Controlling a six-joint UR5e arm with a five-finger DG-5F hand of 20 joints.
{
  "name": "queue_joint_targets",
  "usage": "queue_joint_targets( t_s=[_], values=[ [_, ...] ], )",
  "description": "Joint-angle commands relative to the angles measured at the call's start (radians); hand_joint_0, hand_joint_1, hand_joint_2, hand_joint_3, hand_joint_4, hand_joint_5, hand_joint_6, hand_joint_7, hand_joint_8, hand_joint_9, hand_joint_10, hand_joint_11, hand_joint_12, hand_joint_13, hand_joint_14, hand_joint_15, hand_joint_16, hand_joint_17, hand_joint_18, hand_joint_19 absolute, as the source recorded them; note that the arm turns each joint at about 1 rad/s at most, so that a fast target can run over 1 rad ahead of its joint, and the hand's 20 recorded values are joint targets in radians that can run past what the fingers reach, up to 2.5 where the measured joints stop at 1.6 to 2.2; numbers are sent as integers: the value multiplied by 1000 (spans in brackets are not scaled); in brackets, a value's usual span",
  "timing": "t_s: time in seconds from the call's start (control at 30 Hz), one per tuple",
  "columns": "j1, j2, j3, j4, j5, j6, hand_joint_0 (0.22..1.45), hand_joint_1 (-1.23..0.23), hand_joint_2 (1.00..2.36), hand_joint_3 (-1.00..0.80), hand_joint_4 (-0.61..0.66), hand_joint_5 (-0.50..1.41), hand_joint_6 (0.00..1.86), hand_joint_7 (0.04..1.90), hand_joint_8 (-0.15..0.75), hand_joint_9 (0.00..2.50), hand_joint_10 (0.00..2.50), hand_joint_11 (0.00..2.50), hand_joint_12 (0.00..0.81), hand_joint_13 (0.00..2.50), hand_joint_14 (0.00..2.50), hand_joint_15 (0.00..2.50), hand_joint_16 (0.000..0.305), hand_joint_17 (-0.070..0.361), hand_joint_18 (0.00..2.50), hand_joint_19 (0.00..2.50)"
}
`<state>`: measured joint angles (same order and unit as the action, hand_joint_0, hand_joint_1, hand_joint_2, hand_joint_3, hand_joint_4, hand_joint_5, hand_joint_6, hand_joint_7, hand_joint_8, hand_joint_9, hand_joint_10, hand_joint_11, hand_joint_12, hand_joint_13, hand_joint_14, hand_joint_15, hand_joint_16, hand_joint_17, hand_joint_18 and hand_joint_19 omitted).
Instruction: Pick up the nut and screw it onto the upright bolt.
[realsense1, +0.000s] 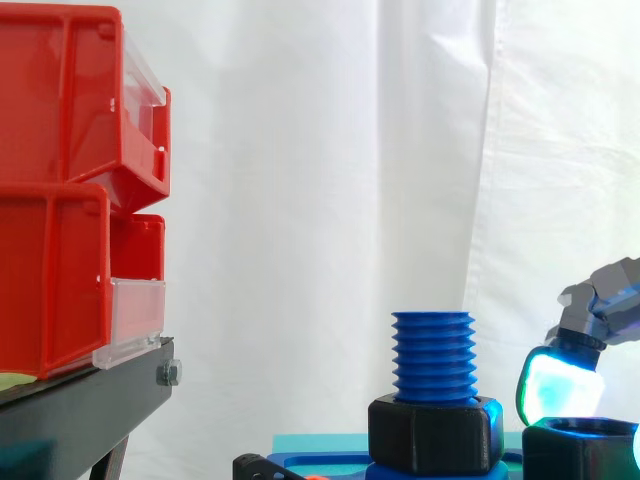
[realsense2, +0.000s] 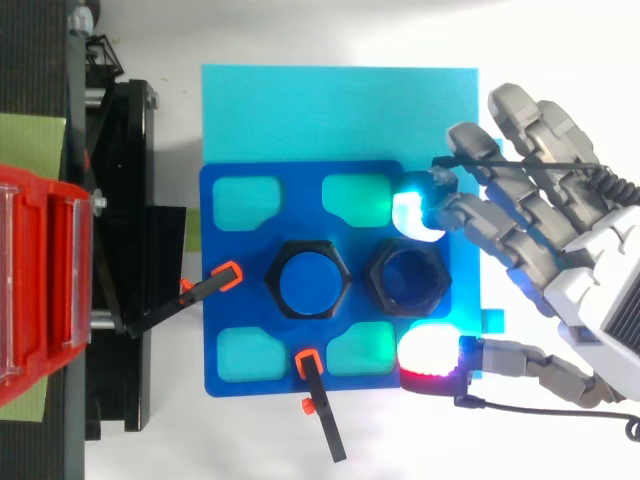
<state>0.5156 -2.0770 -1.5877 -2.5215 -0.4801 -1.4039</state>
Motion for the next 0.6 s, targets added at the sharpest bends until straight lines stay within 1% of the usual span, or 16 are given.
queue_joint_targets(
  t_s=[0.0,0.1,0.13,0.23,0.37,0.57],
  values=[
    [-2,0,0,-11,-2,-6,457,-719,1000,-500,305,-241,503,949,290,106,0,0,421,61,0,0,56,126,0,0],
    [-2,0,0,-14,-3,-6,482,-758,1000,-500,320,-226,503,969,299,180,0,0,416,122,0,0,54,121,0,0],
    [-5,0,0,-14,-8,-6,493,-761,1000,-500,322,-223,503,988,296,183,0,0,411,126,0,0,53,119,0,0],
    [-6,0,0,-14,-22,-6,510,-765,1000,-500,338,-210,503,1027,297,227,0,0,401,170,0,0,51,115,0,0],
    [-9,0,0,-20,-28,-6,531,-739,1000,-500,351,-191,503,1117,302,287,0,0,384,218,0,0,47,106,30,0],
    [-12,0,0,-31,-46,-3,540,-687,1000,-500,352,-177,502,1195,302,321,0,0,378,241,0,0,46,103,48,0]
  ],
)
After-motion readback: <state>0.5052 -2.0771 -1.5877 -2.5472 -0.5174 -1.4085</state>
